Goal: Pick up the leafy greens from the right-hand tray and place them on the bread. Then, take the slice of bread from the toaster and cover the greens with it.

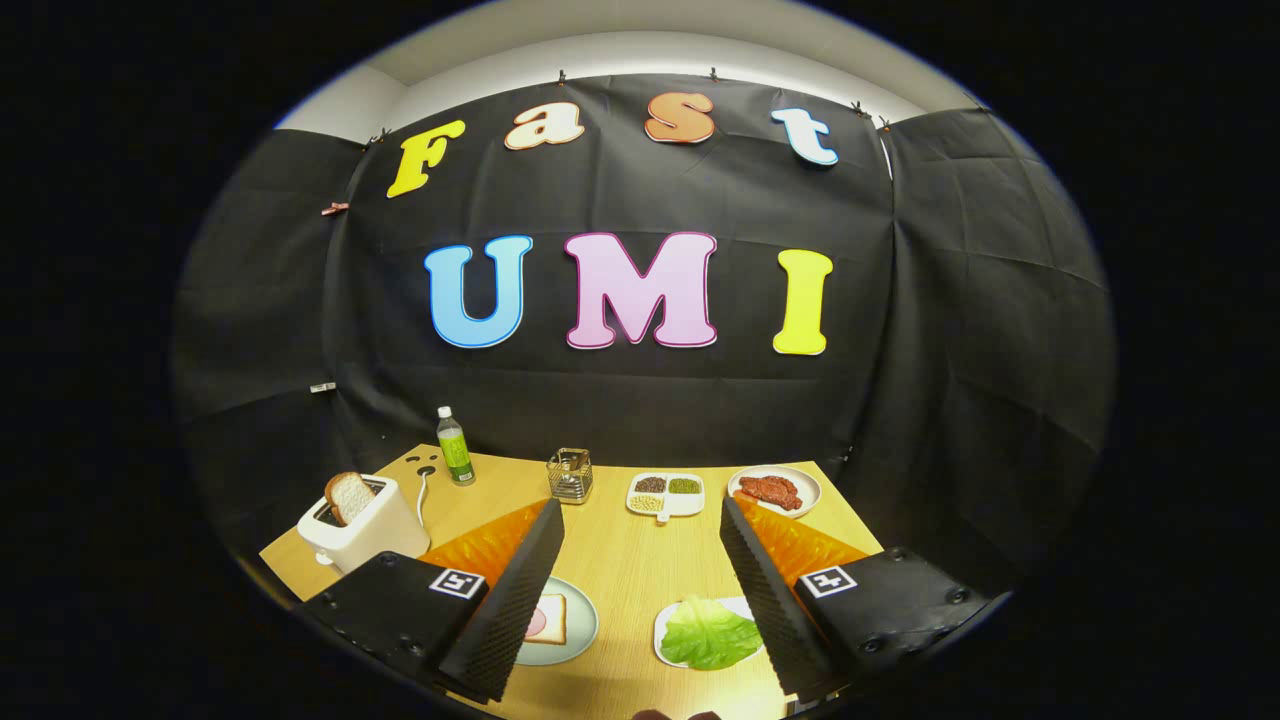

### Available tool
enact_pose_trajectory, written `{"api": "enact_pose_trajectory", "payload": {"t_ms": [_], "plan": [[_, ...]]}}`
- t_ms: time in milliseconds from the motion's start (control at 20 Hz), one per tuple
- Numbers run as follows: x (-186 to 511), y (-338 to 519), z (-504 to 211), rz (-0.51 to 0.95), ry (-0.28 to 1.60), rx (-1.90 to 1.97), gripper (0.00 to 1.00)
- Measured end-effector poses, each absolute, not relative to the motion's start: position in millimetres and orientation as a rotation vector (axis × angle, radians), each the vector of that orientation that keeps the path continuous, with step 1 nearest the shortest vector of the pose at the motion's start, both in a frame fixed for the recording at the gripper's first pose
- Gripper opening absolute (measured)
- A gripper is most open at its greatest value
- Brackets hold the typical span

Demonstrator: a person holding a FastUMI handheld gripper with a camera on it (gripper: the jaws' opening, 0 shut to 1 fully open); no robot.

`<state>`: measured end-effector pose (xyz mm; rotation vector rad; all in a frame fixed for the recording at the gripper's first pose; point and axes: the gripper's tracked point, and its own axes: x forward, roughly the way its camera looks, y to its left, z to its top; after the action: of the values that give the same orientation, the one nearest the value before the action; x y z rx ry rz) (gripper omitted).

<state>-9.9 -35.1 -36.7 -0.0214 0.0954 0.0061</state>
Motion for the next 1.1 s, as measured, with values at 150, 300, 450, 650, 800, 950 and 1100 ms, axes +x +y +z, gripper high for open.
{"api": "enact_pose_trajectory", "payload": {"t_ms": [150, 300, 450, 650, 800, 950, 1100], "plan": [[-2.4, -45.2, -53.5, 0.007, 0.135, 0.002, 0.98], [6.4, -61.3, -70.4, 0.005, 0.172, -0.004, 0.98], [15.7, -79.4, -95.3, 0.008, 0.229, 0.004, 0.98], [26.5, -100.1, -141.3, 0.009, 0.330, 0.018, 0.98], [33.2, -108.5, -185.5, 0.025, 0.427, 0.023, 0.99], [39.0, -113.4, -227.7, 0.041, 0.517, 0.025, 1.00], [45.7, -117.5, -266.4, 0.059, 0.606, 0.004, 1.00]]}}
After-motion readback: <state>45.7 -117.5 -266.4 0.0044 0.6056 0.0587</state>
